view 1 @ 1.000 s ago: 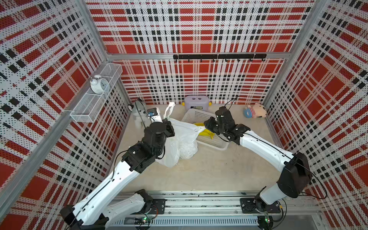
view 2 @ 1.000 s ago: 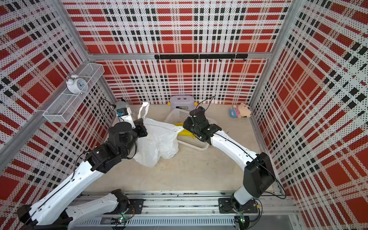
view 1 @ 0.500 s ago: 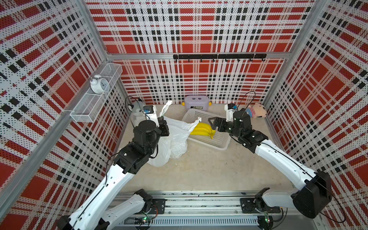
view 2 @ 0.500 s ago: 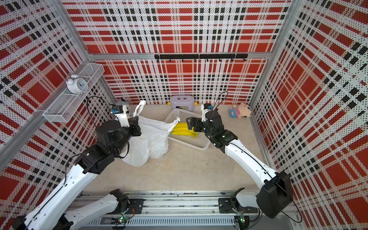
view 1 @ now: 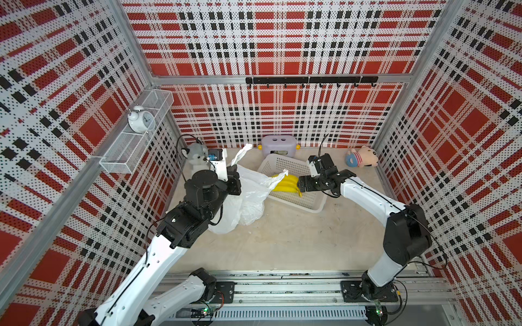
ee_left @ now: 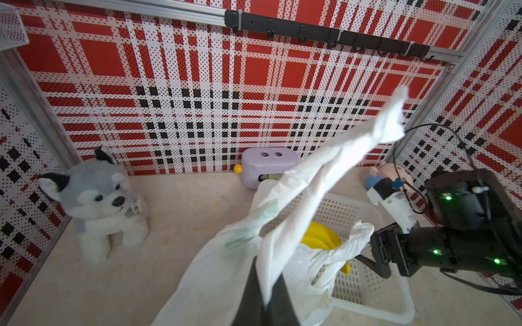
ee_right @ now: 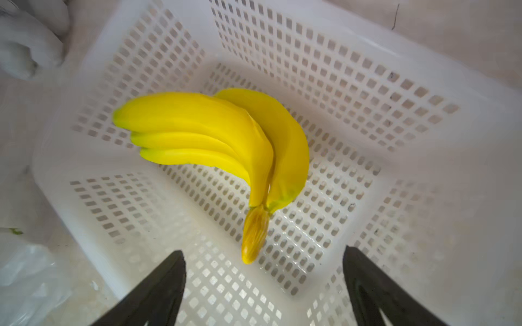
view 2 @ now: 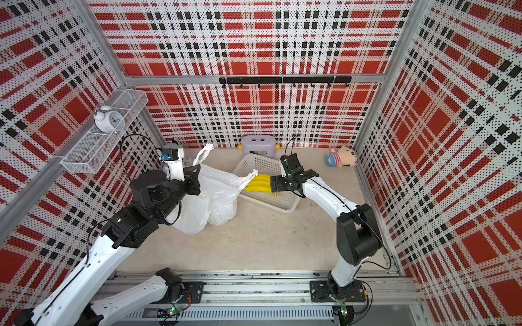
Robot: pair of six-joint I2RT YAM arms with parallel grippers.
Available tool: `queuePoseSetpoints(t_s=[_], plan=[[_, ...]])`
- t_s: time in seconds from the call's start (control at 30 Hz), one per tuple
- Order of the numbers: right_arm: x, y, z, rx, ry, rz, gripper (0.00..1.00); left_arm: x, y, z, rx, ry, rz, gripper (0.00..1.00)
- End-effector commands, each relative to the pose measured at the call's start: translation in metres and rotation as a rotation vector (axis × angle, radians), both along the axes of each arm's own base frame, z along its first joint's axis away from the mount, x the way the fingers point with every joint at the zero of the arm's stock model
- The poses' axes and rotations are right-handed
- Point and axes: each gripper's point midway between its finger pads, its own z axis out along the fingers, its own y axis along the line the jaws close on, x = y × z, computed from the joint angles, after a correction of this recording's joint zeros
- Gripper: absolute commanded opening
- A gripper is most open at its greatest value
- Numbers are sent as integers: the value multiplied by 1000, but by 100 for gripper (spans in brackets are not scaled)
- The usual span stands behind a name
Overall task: Place the banana into a plastic bag & tie a knot
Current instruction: Pick up the banana from the basket.
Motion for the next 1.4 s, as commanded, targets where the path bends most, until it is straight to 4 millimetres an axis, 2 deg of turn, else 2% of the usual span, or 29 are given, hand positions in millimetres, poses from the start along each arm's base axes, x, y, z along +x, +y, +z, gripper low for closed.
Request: queuePoseSetpoints(t_s=[0.0, 0.27, 0.37, 0.5, 0.57, 0.7, 0.8, 1.0, 1.2, 1.27, 1.37], plan=[[-2, 8, -18, -30, 58, 56, 88, -4, -12, 0, 3, -19, -84, 0], [16, 33, -51, -47, 91, 62, 82, -14, -27, -5, -23, -36, -186, 0], [22, 40, -61, -76, 99, 57, 76, -16, -30, -8, -31, -37, -208, 0], [25, 42, -69, -116, 103, 37, 60, -16, -35, -14, -50, -33, -229, 0], [27, 37, -64, -127, 86, 7, 43, -16, -38, -17, -67, -33, -243, 0], [32, 25, -36, -136, 10, -46, 12, -18, -44, -18, -100, -41, -275, 0], [33, 15, -9, -120, -55, -88, 0, -18, -49, -20, -117, -38, -297, 0], [21, -18, 65, -81, -245, -181, 0, -18, -52, -29, -130, -21, -312, 0], [-15, -45, 130, -32, -413, -198, 0, -20, -51, -30, -141, -16, -319, 0], [-27, -44, 143, -1, -443, -158, 0, -19, -49, -29, -141, -19, -311, 0], [-51, -30, 162, 82, -480, -51, 0, -16, -47, -29, -139, -18, -300, 0]])
